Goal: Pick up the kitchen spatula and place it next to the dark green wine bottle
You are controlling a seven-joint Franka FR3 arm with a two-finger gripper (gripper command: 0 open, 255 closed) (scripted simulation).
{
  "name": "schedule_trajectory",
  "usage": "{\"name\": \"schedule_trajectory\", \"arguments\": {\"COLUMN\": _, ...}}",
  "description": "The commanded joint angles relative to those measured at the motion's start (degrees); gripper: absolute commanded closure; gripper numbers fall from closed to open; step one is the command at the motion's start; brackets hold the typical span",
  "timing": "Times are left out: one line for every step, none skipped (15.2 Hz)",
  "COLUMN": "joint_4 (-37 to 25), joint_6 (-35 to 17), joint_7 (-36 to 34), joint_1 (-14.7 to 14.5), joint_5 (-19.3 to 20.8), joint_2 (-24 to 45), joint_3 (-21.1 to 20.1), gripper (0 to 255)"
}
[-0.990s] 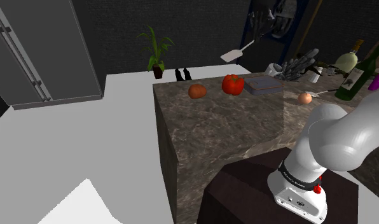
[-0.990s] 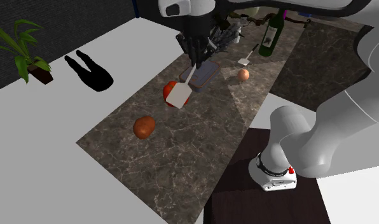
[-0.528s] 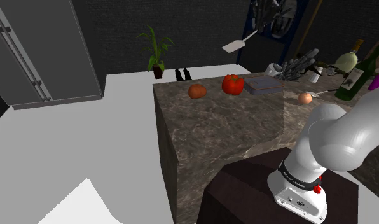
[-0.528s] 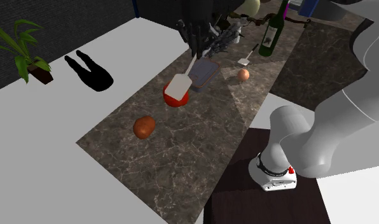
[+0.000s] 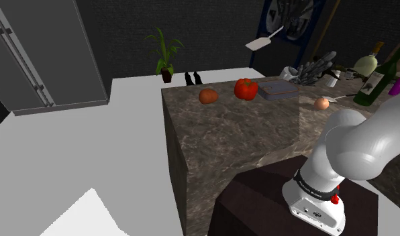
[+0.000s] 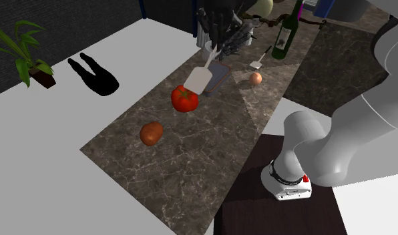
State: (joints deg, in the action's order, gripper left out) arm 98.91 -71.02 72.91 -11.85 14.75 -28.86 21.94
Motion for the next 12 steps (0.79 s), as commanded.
{"name": "schedule_trajectory", "arguments": {"joint_4": 0.9, "joint_6": 0.9, "joint_7": 2.0, "joint_1": 0.8, "joint_5": 1.4, "joint_2": -2.3, "joint_3": 0.9, "gripper": 255}}
{"name": "schedule_trajectory", "arguments": {"joint_4": 1.4, "joint_6": 1.2, "joint_7": 3.0, "joint_1": 1.2, "joint_5": 2.1, "joint_2": -3.3, "joint_3": 1.5, "gripper": 255}}
{"name": "schedule_trajectory", "arguments": {"joint_4": 1.8, "joint_6": 1.5, "joint_7": 4.0, "joint_1": 1.5, "joint_5": 2.9, "joint_2": -4.4, "joint_3": 2.1, "gripper": 255}}
{"name": "schedule_trajectory", "arguments": {"joint_4": 2.2, "joint_6": 1.9, "joint_7": 5.1, "joint_1": 1.9, "joint_5": 3.7, "joint_2": -5.3, "joint_3": 2.7, "gripper": 255}}
{"name": "schedule_trajectory", "arguments": {"joint_4": 2.5, "joint_6": 2.2, "joint_7": 6.2, "joint_1": 2.3, "joint_5": 4.4, "joint_2": -6.2, "joint_3": 3.3, "gripper": 255}}
{"name": "schedule_trajectory", "arguments": {"joint_4": 2.7, "joint_6": 2.5, "joint_7": 7.4, "joint_1": 2.6, "joint_5": 5.2, "joint_2": -7.1, "joint_3": 4.0, "gripper": 255}}
{"name": "schedule_trajectory", "arguments": {"joint_4": 2.8, "joint_6": 2.8, "joint_7": 8.5, "joint_1": 3.0, "joint_5": 6.0, "joint_2": -8.0, "joint_3": 4.6, "gripper": 255}}
{"name": "schedule_trajectory", "arguments": {"joint_4": 2.9, "joint_6": 3.1, "joint_7": 9.7, "joint_1": 3.3, "joint_5": 6.8, "joint_2": -8.7, "joint_3": 5.3, "gripper": 255}}
{"name": "schedule_trajectory", "arguments": {"joint_4": 3.0, "joint_6": 3.5, "joint_7": 10.9, "joint_1": 3.7, "joint_5": 7.6, "joint_2": -9.5, "joint_3": 6.1, "gripper": 255}}
{"name": "schedule_trajectory", "arguments": {"joint_4": 2.9, "joint_6": 3.8, "joint_7": 12.1, "joint_1": 4.0, "joint_5": 8.5, "joint_2": -10.2, "joint_3": 6.8, "gripper": 255}}
{"name": "schedule_trajectory", "arguments": {"joint_4": 2.8, "joint_6": 4.1, "joint_7": 13.4, "joint_1": 4.3, "joint_5": 9.3, "joint_2": -10.8, "joint_3": 7.5, "gripper": 255}}
{"name": "schedule_trajectory", "arguments": {"joint_4": 2.7, "joint_6": 4.4, "joint_7": 14.7, "joint_1": 4.6, "joint_5": 10.1, "joint_2": -11.4, "joint_3": 8.3, "gripper": 255}}
